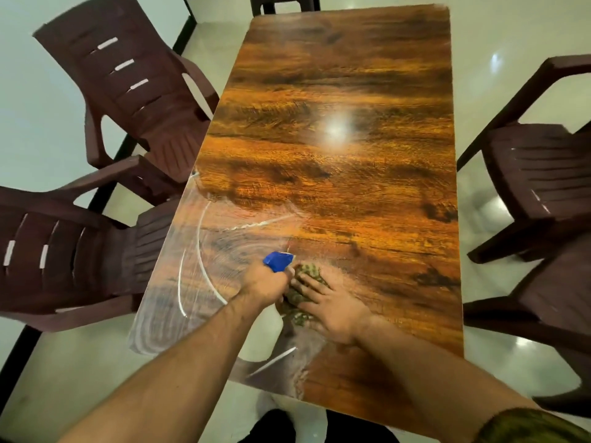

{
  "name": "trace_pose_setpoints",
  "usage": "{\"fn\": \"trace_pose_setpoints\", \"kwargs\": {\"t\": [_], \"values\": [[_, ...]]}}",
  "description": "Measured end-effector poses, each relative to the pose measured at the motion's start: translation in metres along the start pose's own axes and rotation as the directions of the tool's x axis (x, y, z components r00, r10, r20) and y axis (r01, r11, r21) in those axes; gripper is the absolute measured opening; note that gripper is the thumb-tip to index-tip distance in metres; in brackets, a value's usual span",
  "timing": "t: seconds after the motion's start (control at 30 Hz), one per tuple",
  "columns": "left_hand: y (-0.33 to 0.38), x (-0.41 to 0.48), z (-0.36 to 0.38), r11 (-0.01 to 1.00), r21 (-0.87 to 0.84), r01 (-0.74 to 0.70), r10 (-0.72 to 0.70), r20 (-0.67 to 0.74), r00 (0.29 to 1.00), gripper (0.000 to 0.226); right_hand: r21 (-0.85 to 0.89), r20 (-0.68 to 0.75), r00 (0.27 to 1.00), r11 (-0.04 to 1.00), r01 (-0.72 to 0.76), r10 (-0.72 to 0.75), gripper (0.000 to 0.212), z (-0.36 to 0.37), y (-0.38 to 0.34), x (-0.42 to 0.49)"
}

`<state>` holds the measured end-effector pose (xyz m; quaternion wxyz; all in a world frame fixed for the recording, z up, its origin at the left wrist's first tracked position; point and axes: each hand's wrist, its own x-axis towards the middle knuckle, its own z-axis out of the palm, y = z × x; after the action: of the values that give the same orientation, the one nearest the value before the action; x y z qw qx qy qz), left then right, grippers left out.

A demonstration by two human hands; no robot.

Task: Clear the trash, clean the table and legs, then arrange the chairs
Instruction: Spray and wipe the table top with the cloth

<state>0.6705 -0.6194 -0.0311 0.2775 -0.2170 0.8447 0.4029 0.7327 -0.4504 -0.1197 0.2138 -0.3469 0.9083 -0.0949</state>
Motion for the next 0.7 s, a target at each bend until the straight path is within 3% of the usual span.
{"fn": "trace_pose_setpoints", "kwargs": {"t": [0.03, 0.1, 0.13, 0.2, 0.23, 0.27, 0.3, 0.33, 0.43, 0.47, 0.53, 0.6, 0.63, 0.7], "values": [[-0.002, -0.001, -0.001, 1.000, -0.016, -0.002, 0.002, 0.014, 1.000, 0.018, 0.024, -0.006, 0.999, 0.999, -0.046, 0.046, 0.063, 0.008, 0.003, -0.016], [-0.014, -0.007, -0.002, 0.998, -0.061, -0.007, 0.011, 0.067, 0.998, 0.017, 0.080, -0.046, 0.945, 0.944, -0.320, 0.324, 0.064, 0.024, 0.001, -0.055], [-0.020, -0.010, -0.003, 0.998, -0.065, -0.010, 0.016, 0.091, 0.996, 0.017, 0.122, -0.089, 0.854, 0.856, -0.502, 0.513, 0.065, 0.031, -0.005, -0.071], [-0.037, -0.020, -0.004, 0.999, -0.042, -0.034, 0.040, 0.143, 0.989, 0.019, 0.275, -0.130, 0.541, 0.554, -0.785, 0.831, 0.069, 0.042, -0.034, -0.088], [-0.043, -0.023, -0.004, 0.999, -0.019, -0.048, 0.050, 0.148, 0.988, 0.019, 0.353, -0.110, 0.399, 0.411, -0.840, 0.910, 0.070, 0.046, -0.046, -0.086], [-0.052, -0.027, -0.005, 0.998, 0.005, -0.059, 0.058, 0.149, 0.987, 0.019, 0.392, -0.085, 0.324, 0.331, -0.859, 0.942, 0.069, 0.050, -0.061, -0.078], [-0.061, -0.032, -0.006, 0.997, 0.028, -0.070, 0.065, 0.160, 0.985, 0.019, 0.388, -0.076, 0.328, 0.331, -0.860, 0.942, 0.068, 0.054, -0.080, -0.068], [-0.069, -0.037, -0.008, 0.996, 0.045, -0.081, 0.072, 0.172, 0.982, 0.018, 0.375, -0.094, 0.404, 0.408, -0.832, 0.910, 0.067, 0.058, -0.099, -0.054], [-0.096, -0.052, -0.018, 0.983, 0.118, -0.143, 0.118, 0.200, 0.973, 0.018, 0.165, -0.120, 0.761, 0.768, -0.618, 0.638, 0.061, 0.075, -0.157, -0.030], [-0.104, -0.055, -0.022, 0.977, 0.139, -0.162, 0.132, 0.205, 0.970, 0.018, 0.105, -0.091, 0.828, 0.832, -0.544, 0.553, 0.058, 0.080, -0.164, -0.034], [-0.119, -0.066, -0.031, 0.978, 0.105, -0.178, 0.149, 0.242, 0.959, 0.016, 0.008, -0.119, 0.875, 0.882, -0.471, 0.468, 0.060, 0.084, -0.162, -0.054], [-0.131, -0.070, -0.038, 0.984, 0.048, -0.172, 0.153, 0.264, 0.952, 0.020, 0.098, -0.103, 0.809, 0.815, -0.571, 0.579, 0.081, 0.087, -0.152, -0.077], [-0.141, -0.075, -0.046, 0.983, 0.045, -0.180, 0.161, 0.267, 0.950, 0.020, 0.189, -0.101, 0.688, 0.693, -0.696, 0.719, 0.084, 0.091, -0.159, -0.084], [-0.153, -0.079, -0.055, 0.978, 0.057, -0.202, 0.179, 0.276, 0.944, 0.013, 0.333, -0.059, 0.334, 0.334, -0.882, 0.941, 0.068, 0.095, -0.173, -0.082]]}}
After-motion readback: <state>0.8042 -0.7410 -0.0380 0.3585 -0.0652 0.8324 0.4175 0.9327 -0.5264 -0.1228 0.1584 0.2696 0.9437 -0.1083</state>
